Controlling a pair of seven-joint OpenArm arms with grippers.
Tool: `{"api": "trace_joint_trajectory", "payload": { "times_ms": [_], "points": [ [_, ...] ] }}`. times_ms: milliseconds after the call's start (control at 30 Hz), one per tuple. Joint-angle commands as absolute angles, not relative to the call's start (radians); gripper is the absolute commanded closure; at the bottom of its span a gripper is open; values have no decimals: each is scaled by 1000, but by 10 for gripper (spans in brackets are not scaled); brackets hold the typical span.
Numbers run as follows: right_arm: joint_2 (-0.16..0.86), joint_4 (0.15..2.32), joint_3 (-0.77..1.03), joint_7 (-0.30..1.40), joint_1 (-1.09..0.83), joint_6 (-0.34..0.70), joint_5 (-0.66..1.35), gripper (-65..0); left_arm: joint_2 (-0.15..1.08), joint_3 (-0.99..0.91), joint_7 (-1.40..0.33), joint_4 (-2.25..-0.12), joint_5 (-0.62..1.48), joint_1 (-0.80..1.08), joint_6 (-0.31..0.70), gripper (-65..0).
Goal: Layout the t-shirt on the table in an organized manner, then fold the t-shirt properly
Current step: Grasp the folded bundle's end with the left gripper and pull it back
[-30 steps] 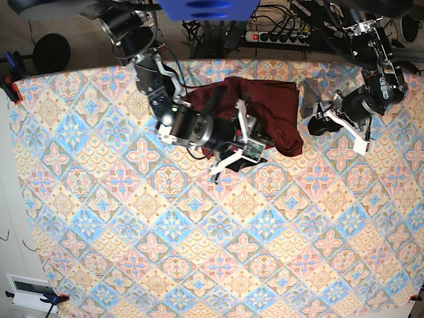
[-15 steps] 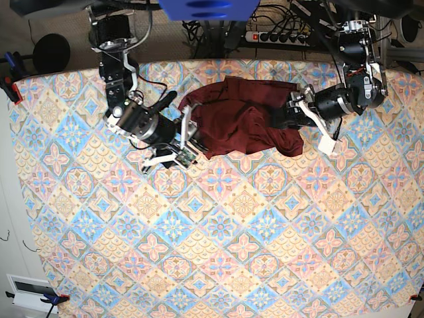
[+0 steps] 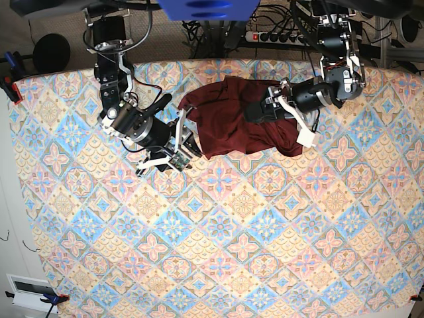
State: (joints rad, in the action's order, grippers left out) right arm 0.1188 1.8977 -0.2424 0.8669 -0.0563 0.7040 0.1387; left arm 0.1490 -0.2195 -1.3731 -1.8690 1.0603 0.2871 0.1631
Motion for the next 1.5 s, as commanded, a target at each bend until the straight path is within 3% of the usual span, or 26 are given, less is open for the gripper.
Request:
{"api": "trace_joint_trajectory", "payload": {
  "times_ms": [0,333,567,700,867,1000,1133,1200,1467],
  "points": [
    [120,1916,-240,843,-44,698,156,-189,142,-222,-1357,-1880,1079,266,170,-320],
    [122,1916,-240,843,-45,698,156,-189,53,-219,-1359,-1880,905,260,134,-323],
    [143,1917,-234,839,-45,698,157,-189,50,-191,-1360,-1880,906,263,8,-525],
    [143,1917,-211,839,-45,698,157,-189,48,-191,-1359,-1880,903,265,8,-533],
    [143,1917,-194,839,-45,698,157,-189,47,-191,-1357,-1880,839,265,5,-463],
    [143,1917,-188,839,-45,698,157,-189,35,-191,-1357,-1880,803,266,10,-253],
    [143,1919,-188,839,-47,698,157,-189,35,-193,-1325,-1880,806,285,10,-136],
    [143,1919,-188,839,-47,698,157,-189,35,-197,-1323,-1880,806,285,10,-7],
    [143,1920,-188,839,-48,698,157,-188,48,-203,-1323,-1969,809,315,10,0]
  ]
}}
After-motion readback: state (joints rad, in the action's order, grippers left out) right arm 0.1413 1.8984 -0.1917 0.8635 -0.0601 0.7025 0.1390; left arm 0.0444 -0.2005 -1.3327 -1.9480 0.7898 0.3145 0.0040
